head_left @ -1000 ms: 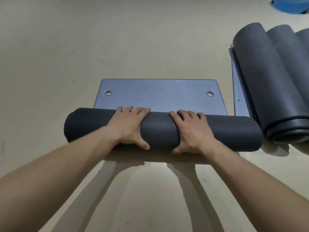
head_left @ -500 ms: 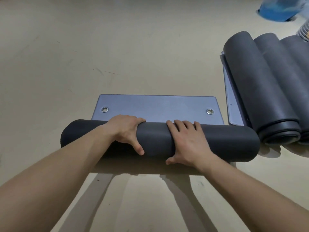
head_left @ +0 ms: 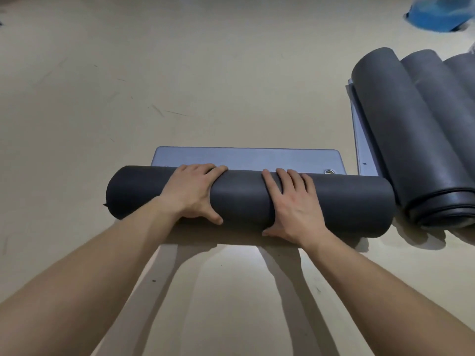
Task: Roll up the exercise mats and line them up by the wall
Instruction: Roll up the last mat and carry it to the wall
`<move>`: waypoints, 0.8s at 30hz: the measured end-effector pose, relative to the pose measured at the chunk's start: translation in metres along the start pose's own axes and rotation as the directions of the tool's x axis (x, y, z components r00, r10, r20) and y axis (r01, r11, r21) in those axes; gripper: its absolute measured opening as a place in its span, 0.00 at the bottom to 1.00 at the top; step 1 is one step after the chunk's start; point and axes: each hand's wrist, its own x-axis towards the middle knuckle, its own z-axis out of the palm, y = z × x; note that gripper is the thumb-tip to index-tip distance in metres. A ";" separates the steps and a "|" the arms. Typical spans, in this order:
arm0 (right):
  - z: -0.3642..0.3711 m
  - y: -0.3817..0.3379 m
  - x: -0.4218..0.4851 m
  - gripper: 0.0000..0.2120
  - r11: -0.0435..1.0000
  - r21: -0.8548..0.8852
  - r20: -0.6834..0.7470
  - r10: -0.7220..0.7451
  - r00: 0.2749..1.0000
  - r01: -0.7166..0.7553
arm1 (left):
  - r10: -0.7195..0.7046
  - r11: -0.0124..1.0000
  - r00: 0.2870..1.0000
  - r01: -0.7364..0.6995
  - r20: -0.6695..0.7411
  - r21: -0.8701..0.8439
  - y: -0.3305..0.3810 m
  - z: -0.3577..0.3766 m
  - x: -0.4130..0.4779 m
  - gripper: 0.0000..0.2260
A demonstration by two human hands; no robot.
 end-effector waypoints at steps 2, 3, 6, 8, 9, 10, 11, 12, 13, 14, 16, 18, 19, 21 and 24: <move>-0.008 0.007 0.014 0.65 1.000 0.012 0.030 -0.022 0.999 0.022 | -0.020 0.999 1.000 0.020 0.005 0.032 0.002 0.002 0.004 0.60; -0.015 0.010 0.022 0.64 0.999 0.013 0.073 -0.040 0.997 0.039 | -0.042 0.998 0.999 0.042 0.002 0.050 0.005 0.002 0.005 0.61; -0.034 0.011 0.032 0.60 0.997 0.019 0.164 -0.071 0.984 0.069 | -0.066 0.994 0.998 0.065 0.008 0.091 0.011 -0.001 0.003 0.57; -0.039 0.009 0.022 0.58 0.996 0.063 0.192 -0.077 0.978 0.066 | -0.055 0.996 0.998 0.052 0.040 0.079 0.011 -0.006 -0.004 0.54; -0.039 0.008 0.014 0.57 0.994 0.098 0.198 -0.070 0.978 0.052 | -0.048 0.997 0.996 0.044 0.071 0.059 0.011 -0.008 -0.007 0.53; -0.036 0.006 0.004 0.59 0.992 0.118 0.196 -0.057 0.979 0.034 | -0.041 0.999 0.993 0.037 0.109 0.038 0.010 -0.011 -0.008 0.52; -0.031 0.002 -0.006 0.61 0.993 0.120 0.189 -0.036 0.981 0.014 | -0.035 0.999 0.988 0.032 0.150 0.017 0.009 -0.016 -0.006 0.51; -0.026 -0.003 -0.016 0.64 0.995 0.099 0.174 -0.010 0.985 -0.007 | -0.030 0.999 0.981 0.032 0.190 -0.007 0.009 -0.020 -0.002 0.51; -0.021 -0.007 -0.021 0.66 0.997 0.072 0.158 0.011 0.987 -0.023 | -0.028 0.999 0.975 0.036 0.222 -0.031 0.008 -0.023 0.002 0.51; -0.017 -0.008 -0.022 0.67 0.998 0.060 0.147 0.026 0.989 -0.035 | -0.031 0.997 0.973 0.045 0.228 -0.055 0.007 -0.025 0.005 0.52; -0.014 -0.002 -0.007 0.67 0.996 0.078 0.148 0.021 0.989 -0.033 | -0.064 0.994 0.988 0.075 0.139 -0.080 0.003 -0.018 0.003 0.55; -0.022 0.011 0.016 0.67 0.993 0.121 0.198 -0.015 0.980 -0.010 | -0.086 0.996 0.996 0.086 0.004 0.024 0.001 -0.004 -0.011 0.60; -0.027 0.017 0.026 0.67 0.989 0.146 0.227 -0.034 0.973 0.000 | -0.072 0.991 0.997 0.075 -0.024 0.111 0.000 0.003 -0.018 0.62; -0.028 0.022 0.035 0.69 0.982 0.188 0.248 -0.049 0.968 0.001 | -0.056 0.982 0.998 0.060 -0.027 0.179 -0.005 0.009 -0.020 0.63; -0.018 0.009 0.028 0.72 0.982 0.186 0.180 -0.017 0.983 -0.017 | -0.046 0.993 0.999 0.044 0.019 0.108 -0.013 -0.003 0.003 0.63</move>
